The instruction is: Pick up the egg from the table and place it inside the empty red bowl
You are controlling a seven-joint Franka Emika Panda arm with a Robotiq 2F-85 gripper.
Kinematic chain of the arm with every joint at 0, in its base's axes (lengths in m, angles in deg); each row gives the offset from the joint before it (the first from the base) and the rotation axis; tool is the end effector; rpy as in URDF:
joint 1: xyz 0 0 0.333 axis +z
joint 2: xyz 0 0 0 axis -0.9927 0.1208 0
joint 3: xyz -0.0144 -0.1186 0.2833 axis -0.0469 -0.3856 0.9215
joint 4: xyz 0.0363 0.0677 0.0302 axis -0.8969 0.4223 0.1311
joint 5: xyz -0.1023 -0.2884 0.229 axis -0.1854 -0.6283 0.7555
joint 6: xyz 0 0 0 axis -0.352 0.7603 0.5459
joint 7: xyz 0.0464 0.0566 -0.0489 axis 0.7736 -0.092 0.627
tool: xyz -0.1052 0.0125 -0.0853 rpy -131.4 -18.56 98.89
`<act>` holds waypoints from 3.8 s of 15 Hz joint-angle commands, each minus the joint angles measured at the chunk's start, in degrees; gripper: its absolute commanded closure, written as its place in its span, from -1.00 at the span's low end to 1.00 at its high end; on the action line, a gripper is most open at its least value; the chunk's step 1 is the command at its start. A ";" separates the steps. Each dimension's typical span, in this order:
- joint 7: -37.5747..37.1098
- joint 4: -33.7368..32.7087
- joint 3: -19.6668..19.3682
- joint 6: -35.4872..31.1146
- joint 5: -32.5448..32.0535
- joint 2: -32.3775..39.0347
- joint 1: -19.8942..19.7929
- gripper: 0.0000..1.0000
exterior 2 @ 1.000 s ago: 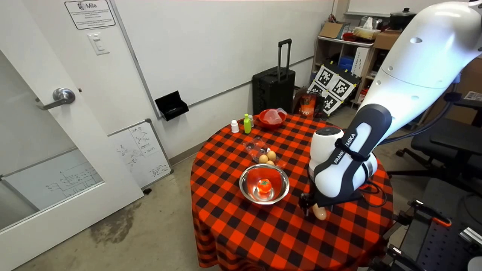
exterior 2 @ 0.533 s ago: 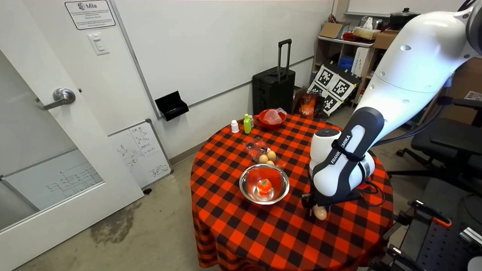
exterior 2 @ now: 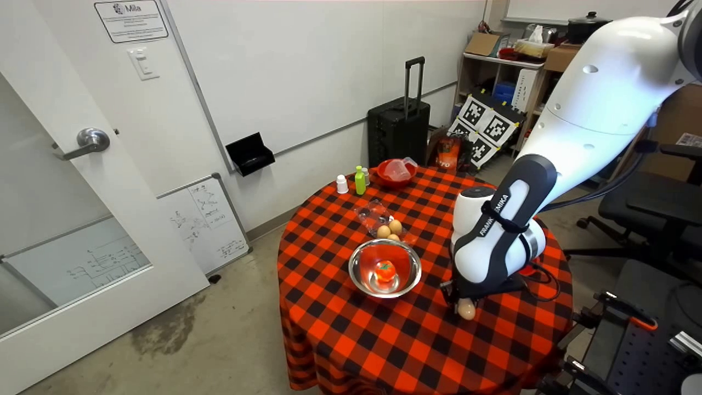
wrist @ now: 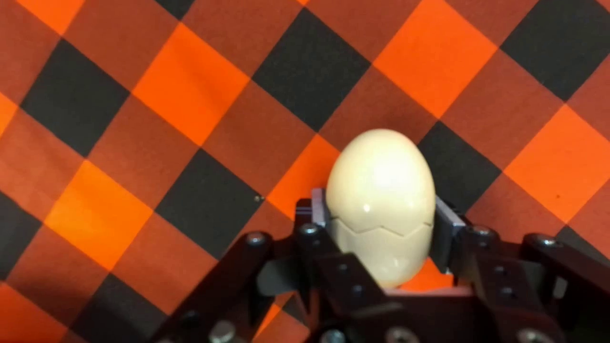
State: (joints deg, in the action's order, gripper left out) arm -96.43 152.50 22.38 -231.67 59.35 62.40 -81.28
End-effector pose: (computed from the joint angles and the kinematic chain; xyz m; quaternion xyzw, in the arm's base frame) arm 0.4485 0.0275 0.0085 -0.9445 0.3167 0.0854 0.0169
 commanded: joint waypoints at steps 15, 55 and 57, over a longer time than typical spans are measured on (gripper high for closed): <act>7.82 10.60 -4.44 0.47 7.50 -18.07 -12.17 0.55; 14.96 -6.69 -5.10 11.84 12.56 -2.03 -22.43 -1.00; 15.12 -4.64 -5.27 11.07 12.97 -4.70 -22.24 -1.00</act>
State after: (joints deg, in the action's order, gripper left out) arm -83.57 144.63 16.66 -220.19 70.16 62.16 -102.98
